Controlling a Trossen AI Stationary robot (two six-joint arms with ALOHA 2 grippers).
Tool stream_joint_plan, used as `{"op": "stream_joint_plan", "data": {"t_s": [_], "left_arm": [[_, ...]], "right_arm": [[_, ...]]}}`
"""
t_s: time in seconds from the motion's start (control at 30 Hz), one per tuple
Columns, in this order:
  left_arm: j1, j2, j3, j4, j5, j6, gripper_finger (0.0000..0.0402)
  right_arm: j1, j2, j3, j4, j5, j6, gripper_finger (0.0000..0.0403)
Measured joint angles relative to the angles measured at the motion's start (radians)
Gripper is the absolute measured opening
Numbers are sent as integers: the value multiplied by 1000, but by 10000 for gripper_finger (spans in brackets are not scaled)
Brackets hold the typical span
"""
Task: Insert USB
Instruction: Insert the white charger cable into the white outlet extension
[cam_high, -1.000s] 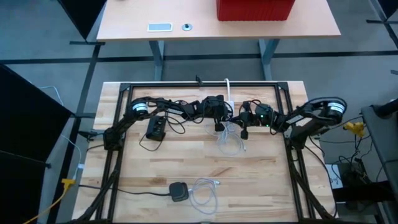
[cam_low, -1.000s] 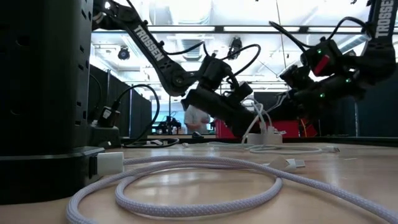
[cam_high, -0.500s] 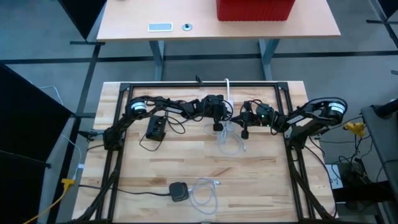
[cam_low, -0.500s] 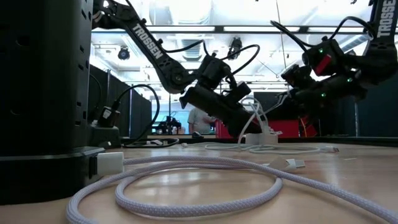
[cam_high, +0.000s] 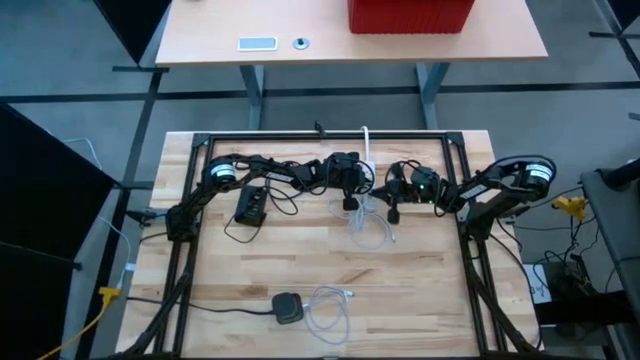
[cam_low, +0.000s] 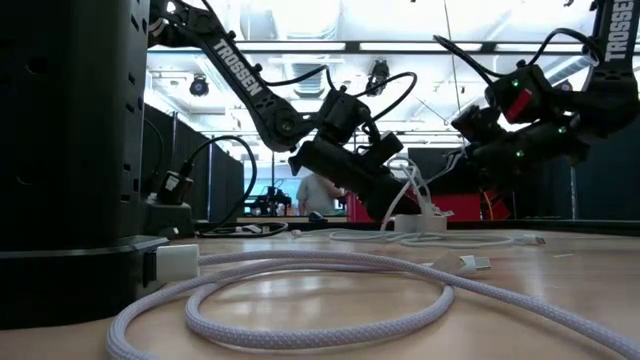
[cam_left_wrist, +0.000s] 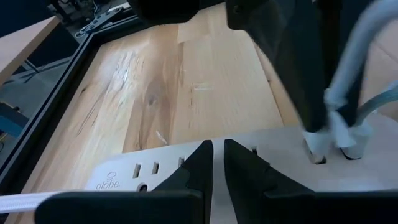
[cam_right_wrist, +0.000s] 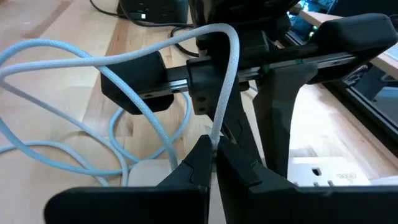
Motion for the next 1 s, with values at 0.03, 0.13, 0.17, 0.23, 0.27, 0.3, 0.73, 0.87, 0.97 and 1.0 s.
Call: {"op": "stream_joint_plan", "data": {"t_s": [0.03, 0.13, 0.17, 0.23, 0.27, 0.3, 0.73, 0.87, 0.97, 1.0], "left_arm": [[0, 0, 0, 0, 0, 0, 30], [0, 0, 0, -1, 0, 0, 31], [0, 0, 0, -1, 0, 0, 31], [0, 0, 0, -1, 0, 0, 31], [0, 0, 0, -1, 0, 0, 31], [0, 0, 0, -1, 0, 0, 31], [0, 0, 0, -1, 2, 0, 32], [0, 0, 0, -1, 2, 0, 32], [0, 0, 0, -1, 2, 0, 32], [0, 0, 0, -1, 2, 0, 32]], "right_arm": [[0, -1, 0, 0, 2, -5, 0], [-2, -1, 0, -1, 2, 3, 0], [-2, -1, 0, -2, 2, 6, 0], [-2, -1, 0, -2, 1, 26, 0], [-2, -1, 0, -4, -3, 36, 0], [-2, -1, 0, -5, -6, 45, 0], [10, -1, -5, -25, -43, 91, 0], [12, -3, -3, -51, -2, 74, 0], [12, -3, -3, -63, 12, 64, 0], [12, -3, -3, -64, 13, 64, 0]]}}
